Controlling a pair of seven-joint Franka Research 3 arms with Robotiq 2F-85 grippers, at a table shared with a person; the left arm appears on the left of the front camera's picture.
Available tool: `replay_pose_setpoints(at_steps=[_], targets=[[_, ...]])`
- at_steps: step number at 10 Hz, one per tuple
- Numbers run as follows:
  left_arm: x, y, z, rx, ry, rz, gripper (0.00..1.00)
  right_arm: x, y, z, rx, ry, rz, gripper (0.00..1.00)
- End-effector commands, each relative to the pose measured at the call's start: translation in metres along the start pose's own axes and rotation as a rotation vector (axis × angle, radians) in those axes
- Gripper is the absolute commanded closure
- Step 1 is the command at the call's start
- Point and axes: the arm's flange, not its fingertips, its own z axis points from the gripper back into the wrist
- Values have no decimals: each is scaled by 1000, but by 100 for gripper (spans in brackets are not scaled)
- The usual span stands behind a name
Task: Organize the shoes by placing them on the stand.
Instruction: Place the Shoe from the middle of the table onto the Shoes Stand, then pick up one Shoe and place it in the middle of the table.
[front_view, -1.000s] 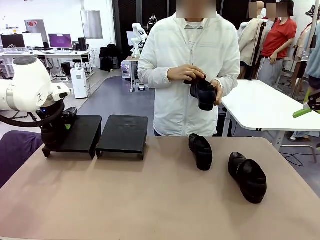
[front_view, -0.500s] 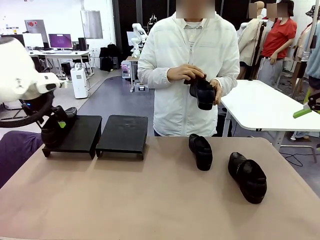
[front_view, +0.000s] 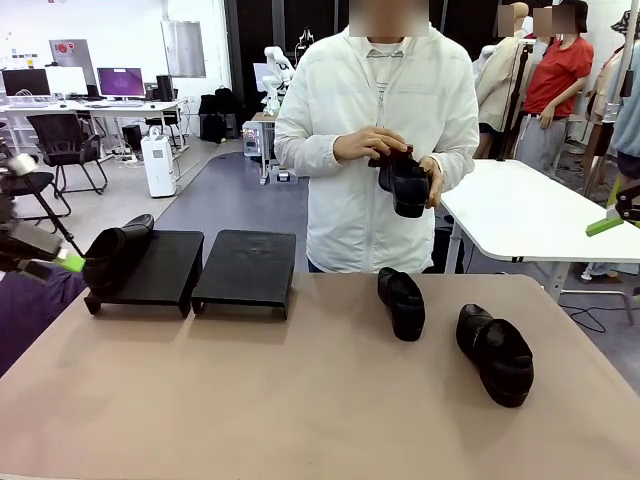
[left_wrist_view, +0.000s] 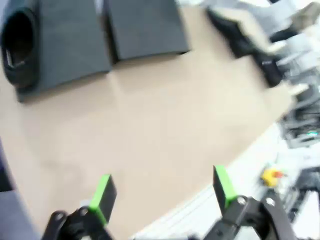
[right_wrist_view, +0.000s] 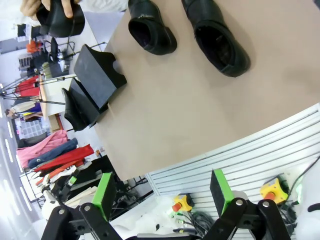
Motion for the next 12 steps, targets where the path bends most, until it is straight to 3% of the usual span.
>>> replay_pose_setpoints(at_steps=[1,2,3,12], targets=[[16,17,7,-520,-9,303,0,-1,0,1,0,4,1,0],[15,9,-2,-565,-17,304,0,-1,0,1,0,4,1,0],[-4,9,11,-161,-17,65,0,-1,0,1,0,4,1,0],[-4,9,11,-161,-17,65,0,-1,0,1,0,4,1,0]])
